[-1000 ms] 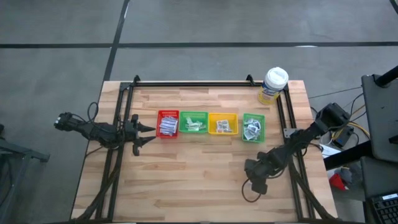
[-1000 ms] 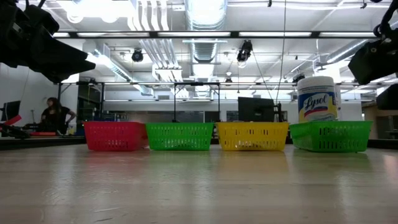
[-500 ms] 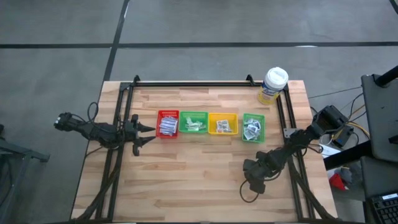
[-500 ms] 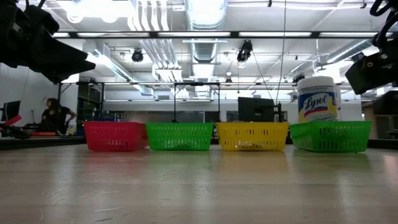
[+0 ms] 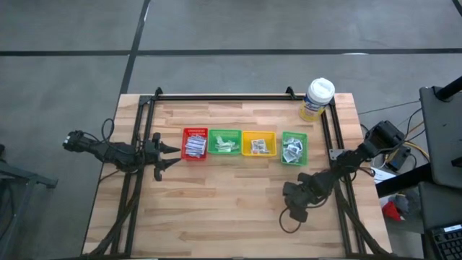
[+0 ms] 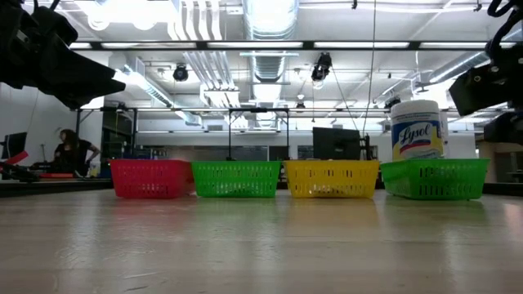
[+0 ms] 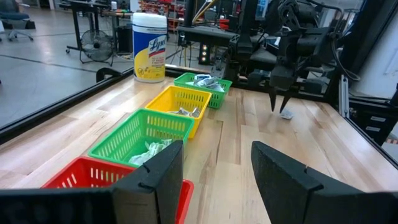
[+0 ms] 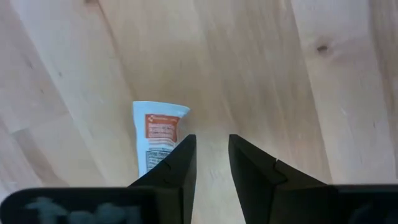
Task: Pick & Place First Aid Supplies
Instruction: Put the orange ointment pack into the yellow bin
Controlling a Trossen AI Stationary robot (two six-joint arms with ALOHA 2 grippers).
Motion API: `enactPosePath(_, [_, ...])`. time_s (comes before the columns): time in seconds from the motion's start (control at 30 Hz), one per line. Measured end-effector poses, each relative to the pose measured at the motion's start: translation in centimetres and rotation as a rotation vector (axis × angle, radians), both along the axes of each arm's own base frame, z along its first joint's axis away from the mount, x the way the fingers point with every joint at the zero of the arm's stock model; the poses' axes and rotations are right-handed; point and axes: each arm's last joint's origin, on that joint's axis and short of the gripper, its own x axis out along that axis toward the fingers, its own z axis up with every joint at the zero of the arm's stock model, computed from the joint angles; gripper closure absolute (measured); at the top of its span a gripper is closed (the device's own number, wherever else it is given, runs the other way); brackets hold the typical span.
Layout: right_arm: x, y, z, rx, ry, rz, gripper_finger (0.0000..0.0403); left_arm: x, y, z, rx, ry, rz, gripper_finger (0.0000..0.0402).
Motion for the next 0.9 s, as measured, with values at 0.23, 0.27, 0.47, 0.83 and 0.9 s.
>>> enactPosePath(0.23, [-0.03, 0.02, 0.15, 0.013, -0.001, -0.002, 0.0321, 0.00, 0.00, -0.01, 0.000, 0.000, 0.000, 0.0213])
enactPosePath(0.27, [-0.04, 0.04, 0.16, 0.019, 0.002, -0.001, 0.0320, 0.00, 0.00, -0.01, 0.000, 0.000, 0.000, 0.0213])
enactPosePath(0.47, [0.00, 0.09, 0.20, 0.030, 0.002, -0.009, 0.0307, 0.00, 0.00, -0.01, 0.000, 0.000, 0.000, 0.0213])
enactPosePath(0.83, [0.02, 0.19, 0.27, 0.061, 0.012, -0.041, 0.0256, 0.00, 0.00, 0.00, 0.000, 0.000, 0.000, 0.0213])
enactPosePath(0.9, [0.02, 0.19, 0.26, 0.061, 0.012, -0.044, 0.0252, 0.00, 0.00, -0.01, 0.000, 0.000, 0.000, 0.0213])
